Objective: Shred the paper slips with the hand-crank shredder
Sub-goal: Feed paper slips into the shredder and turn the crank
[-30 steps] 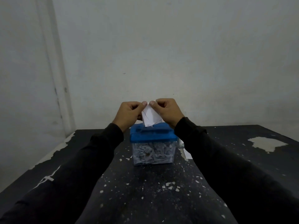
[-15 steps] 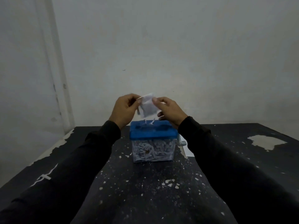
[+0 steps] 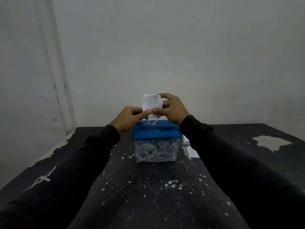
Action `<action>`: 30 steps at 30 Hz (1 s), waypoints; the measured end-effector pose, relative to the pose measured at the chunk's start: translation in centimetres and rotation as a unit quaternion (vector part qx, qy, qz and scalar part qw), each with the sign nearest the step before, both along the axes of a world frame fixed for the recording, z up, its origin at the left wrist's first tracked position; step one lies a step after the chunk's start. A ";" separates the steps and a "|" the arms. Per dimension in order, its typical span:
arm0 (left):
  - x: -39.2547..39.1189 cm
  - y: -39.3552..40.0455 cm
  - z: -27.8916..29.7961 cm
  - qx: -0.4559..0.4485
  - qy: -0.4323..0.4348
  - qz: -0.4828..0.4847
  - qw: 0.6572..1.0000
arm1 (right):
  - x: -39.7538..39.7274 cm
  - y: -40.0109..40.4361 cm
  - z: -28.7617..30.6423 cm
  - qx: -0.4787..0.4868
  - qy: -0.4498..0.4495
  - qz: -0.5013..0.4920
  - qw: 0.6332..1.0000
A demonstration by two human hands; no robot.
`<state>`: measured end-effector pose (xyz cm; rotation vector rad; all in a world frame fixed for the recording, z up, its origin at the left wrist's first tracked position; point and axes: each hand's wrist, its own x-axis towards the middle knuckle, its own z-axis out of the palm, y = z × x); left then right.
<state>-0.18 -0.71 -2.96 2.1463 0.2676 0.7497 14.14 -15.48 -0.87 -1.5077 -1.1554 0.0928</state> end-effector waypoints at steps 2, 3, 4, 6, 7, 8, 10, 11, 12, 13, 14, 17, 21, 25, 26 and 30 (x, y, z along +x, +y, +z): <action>0.2 0.2 0.0 -0.001 -0.011 0.002 1.000 | 0.0 0.0 -0.3 -0.022 -0.035 0.008 0.999; 0.3 0.4 -0.1 0.012 -0.009 0.006 1.000 | 0.2 0.1 -0.3 -0.038 -0.049 0.006 0.998; 0.4 0.6 -0.2 0.027 -0.004 0.010 1.000 | 0.3 0.0 -0.3 -0.058 -0.066 0.002 0.996; 0.2 0.7 -0.3 0.043 0.003 0.011 0.999 | 0.6 0.0 -0.3 -0.107 -0.104 -0.009 0.989; 0.1 0.8 -0.3 0.047 0.005 0.009 0.999 | 0.7 0.0 -0.3 -0.130 -0.125 -0.015 0.984; -0.1 0.9 -0.4 0.053 0.008 0.007 0.999 | 0.6 0.0 -0.3 -0.146 -0.143 -0.020 0.979; -0.3 0.9 -0.5 0.068 0.023 0.014 0.997 | 0.8 0.0 -0.4 -0.156 -0.166 -0.030 0.973; -0.3 0.8 -0.5 0.074 0.031 0.019 0.997 | 1.0 0.0 -0.3 -0.158 -0.171 -0.030 0.972; -0.2 0.9 -0.5 0.078 0.038 0.022 0.996 | 1.1 0.1 -0.3 -0.163 -0.172 -0.029 0.971; -0.2 0.8 -0.5 0.084 0.044 0.023 0.995 | 1.1 0.1 -0.2 -0.171 -0.176 -0.027 0.969; -0.2 0.8 -0.4 0.092 0.047 0.026 0.994 | 1.0 0.2 -0.1 -0.181 -0.183 -0.030 0.966; -0.3 0.9 -0.1 0.121 0.060 0.033 0.990 | 0.7 0.6 0.0 -0.215 -0.209 -0.037 0.953; -0.3 0.7 -0.1 0.145 0.058 0.034 0.987 | 1.3 0.2 0.5 -0.266 -0.235 -0.029 0.934; -0.5 0.9 -0.3 0.137 0.064 0.042 0.988 | 0.8 0.4 0.3 -0.263 -0.247 -0.024 0.932; -0.6 1.0 -0.1 0.127 0.074 0.040 0.988 | 0.6 0.6 0.1 -0.261 -0.249 -0.025 0.932; -0.3 0.5 0.2 0.111 0.092 0.040 0.989 | 0.9 0.4 -0.2 -0.268 -0.241 -0.036 0.932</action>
